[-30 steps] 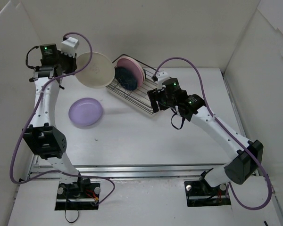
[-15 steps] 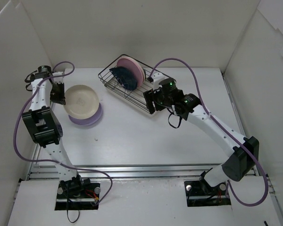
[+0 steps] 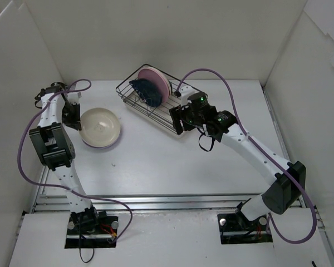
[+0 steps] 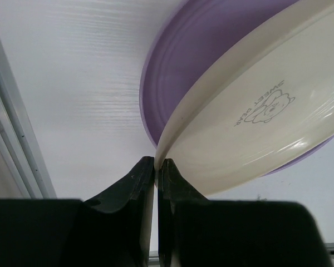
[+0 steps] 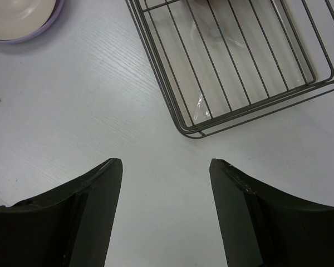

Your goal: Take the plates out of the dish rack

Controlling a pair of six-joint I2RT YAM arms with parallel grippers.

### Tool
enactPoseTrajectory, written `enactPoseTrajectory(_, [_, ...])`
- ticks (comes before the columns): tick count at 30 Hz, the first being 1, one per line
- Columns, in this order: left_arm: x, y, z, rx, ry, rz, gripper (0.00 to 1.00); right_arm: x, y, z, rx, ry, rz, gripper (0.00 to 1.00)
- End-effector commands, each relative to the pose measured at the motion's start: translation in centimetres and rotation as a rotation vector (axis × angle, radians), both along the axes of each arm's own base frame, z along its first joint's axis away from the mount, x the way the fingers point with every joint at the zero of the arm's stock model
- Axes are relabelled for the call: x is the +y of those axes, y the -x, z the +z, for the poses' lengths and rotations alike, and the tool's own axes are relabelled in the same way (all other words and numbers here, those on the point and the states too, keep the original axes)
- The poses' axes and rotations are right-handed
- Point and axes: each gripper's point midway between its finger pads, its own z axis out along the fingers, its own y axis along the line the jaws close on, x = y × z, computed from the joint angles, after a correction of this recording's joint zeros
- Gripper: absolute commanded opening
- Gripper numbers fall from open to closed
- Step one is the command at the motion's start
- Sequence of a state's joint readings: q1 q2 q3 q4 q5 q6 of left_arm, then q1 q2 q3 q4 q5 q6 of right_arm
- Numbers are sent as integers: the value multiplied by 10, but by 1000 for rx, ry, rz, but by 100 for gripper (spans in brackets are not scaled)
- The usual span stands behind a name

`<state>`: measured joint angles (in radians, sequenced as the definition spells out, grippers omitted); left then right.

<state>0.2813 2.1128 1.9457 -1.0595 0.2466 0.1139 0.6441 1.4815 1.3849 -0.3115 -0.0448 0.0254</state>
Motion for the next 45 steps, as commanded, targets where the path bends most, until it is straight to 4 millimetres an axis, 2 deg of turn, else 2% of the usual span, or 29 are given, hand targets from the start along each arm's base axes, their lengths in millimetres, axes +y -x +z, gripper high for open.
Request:
enactPoseTrajectory(1, [-9, 4, 20, 4, 40, 9, 0, 7, -5, 25, -58, -46, 0, 65])
enactPoseTrajectory(4, [-9, 7, 13, 27, 45, 7, 2, 8, -4, 23, -54, -40, 3, 65])
enactPoseTrajectory(6, [-8, 8, 10, 45, 42, 4, 9, 8, -3, 24, -56, -36, 8, 65])
enactPoseTrajectory(7, [-7, 8, 10, 47, 38, 2, 16, 6, -4, 23, -54, -33, 4, 65])
enactPoseTrajectory(10, [-5, 7, 11, 45, 25, 2, 23, 6, -2, 23, -52, -31, 5, 65])
enactPoseTrajectory(20, [-5, 7, 6, 46, 28, -10, 28, 6, 0, 20, -45, -30, 2, 66])
enactPoseTrajectory(24, [-5, 5, 17, 9, 20, -23, 27, 5, 0, 22, -52, -28, -3, 66])
enactPoseTrajectory(26, [-13, 2, 25, -22, 10, -86, 27, 5, -1, 24, -57, -29, -5, 66])
enactPoseTrajectory(29, [-44, 6, 36, -74, 29, -200, 26, 3, -2, 26, -64, -28, -13, 66])
enactPoseTrajectory(30, [-62, 15, 35, -73, 37, -266, 26, 3, -2, 25, -64, -27, -12, 66])
enactPoseTrajectory(32, [-79, 20, 31, -82, 45, -322, 26, 4, -2, 24, -64, -25, -12, 66])
enactPoseTrajectory(34, [-95, 29, 17, -44, 44, -369, 26, 4, -3, 24, -62, -30, -13, 66])
enactPoseTrajectory(39, [-97, 36, -15, 53, 48, -355, 24, 3, -1, 24, -60, -20, -14, 66])
enactPoseTrajectory(45, [-106, 30, -37, 84, 48, -369, 23, 1, 1, 23, -63, -22, -16, 66])
